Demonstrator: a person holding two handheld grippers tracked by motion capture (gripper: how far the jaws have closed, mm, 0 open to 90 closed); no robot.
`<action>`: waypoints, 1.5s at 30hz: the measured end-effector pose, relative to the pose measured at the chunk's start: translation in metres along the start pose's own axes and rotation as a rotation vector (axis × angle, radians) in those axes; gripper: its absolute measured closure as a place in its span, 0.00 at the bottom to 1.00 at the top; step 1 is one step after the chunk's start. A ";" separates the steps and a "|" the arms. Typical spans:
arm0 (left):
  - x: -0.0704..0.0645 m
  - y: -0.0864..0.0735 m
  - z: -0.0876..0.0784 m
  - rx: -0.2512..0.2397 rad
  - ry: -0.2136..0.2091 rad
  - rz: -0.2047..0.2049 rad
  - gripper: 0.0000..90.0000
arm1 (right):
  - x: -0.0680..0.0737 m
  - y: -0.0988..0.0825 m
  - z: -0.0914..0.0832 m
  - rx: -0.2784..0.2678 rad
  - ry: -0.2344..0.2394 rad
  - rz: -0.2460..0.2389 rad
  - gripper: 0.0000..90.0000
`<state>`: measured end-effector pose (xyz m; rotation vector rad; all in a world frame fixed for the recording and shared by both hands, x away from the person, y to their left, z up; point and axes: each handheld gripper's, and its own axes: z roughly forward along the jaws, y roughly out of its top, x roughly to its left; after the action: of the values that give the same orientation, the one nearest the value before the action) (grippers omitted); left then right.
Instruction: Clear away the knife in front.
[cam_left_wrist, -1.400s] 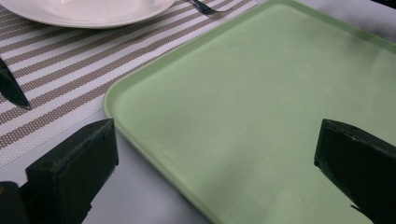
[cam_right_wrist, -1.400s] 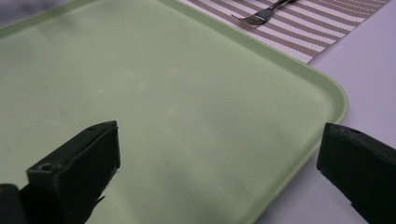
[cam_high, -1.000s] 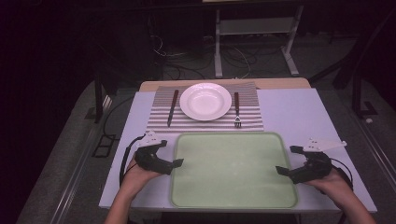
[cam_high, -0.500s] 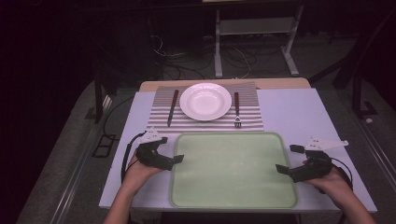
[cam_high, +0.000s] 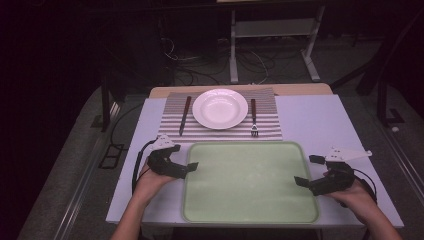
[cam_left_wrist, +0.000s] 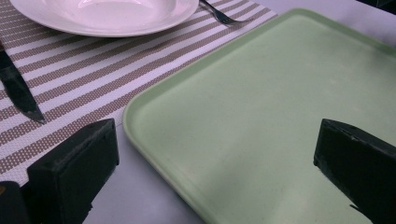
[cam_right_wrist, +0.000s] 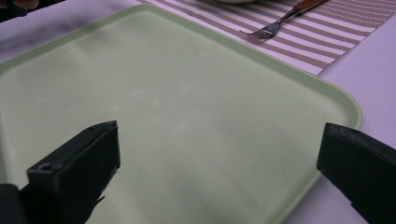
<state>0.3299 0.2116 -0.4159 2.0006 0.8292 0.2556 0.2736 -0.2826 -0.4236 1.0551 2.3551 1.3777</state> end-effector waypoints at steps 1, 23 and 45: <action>0.000 0.000 0.000 -0.002 0.001 0.001 0.00 | 0.000 0.000 0.000 0.000 0.000 0.000 0.00; 0.011 0.007 0.005 -0.021 0.033 0.000 0.00 | 0.001 0.000 0.001 -0.003 0.006 -0.004 0.00; 0.027 0.013 0.011 -0.033 0.054 -0.008 0.00 | 0.001 0.000 0.001 -0.003 0.009 -0.004 0.00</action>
<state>0.3615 0.2163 -0.4149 1.9662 0.8615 0.3185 0.2737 -0.2810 -0.4239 1.0447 2.3597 1.3868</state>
